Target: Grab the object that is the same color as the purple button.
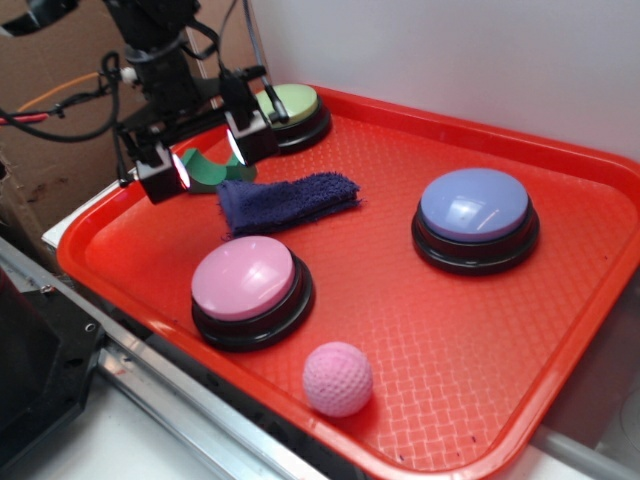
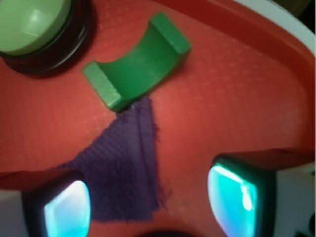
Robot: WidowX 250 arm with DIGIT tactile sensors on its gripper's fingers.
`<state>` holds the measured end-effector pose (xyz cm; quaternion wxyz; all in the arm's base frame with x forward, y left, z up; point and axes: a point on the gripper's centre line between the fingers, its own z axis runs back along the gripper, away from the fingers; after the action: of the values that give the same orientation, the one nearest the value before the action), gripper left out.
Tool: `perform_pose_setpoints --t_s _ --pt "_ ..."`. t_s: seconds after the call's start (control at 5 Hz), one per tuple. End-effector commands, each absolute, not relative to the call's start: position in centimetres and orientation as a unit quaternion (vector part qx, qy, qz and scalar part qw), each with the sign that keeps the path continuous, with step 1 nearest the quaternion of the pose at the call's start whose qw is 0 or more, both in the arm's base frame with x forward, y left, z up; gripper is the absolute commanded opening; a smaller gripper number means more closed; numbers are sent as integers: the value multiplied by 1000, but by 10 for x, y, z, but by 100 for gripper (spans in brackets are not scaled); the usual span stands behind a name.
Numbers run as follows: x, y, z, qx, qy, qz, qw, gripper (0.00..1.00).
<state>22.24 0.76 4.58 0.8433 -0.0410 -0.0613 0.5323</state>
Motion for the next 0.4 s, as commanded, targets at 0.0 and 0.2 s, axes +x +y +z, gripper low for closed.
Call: perform_pose_setpoints --t_s 0.0,0.2 --pt "231 9 22 -69 -74 550 829 100" --pt "233 14 11 -68 -61 557 825 100"
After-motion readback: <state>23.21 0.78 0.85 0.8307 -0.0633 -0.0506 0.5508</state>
